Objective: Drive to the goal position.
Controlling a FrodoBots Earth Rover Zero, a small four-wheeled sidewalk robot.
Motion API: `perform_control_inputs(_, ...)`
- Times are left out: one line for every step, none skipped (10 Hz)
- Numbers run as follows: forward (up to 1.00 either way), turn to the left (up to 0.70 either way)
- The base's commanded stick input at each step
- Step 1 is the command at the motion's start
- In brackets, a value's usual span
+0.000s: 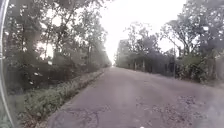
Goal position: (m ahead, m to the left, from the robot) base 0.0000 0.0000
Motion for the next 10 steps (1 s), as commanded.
perform_control_inputs(0.10,0.01)
perform_control_inputs(0.10,0.01)
perform_control_inputs(0.10,0.01)
perform_control_inputs(0.10,0.01)
perform_control_inputs(0.10,0.01)
perform_control_inputs(0.10,0.01)
perform_control_inputs(0.10,0.01)
perform_control_inputs(0.10,0.01)
perform_control_inputs(0.10,0.01)
perform_control_inputs(0.10,0.01)
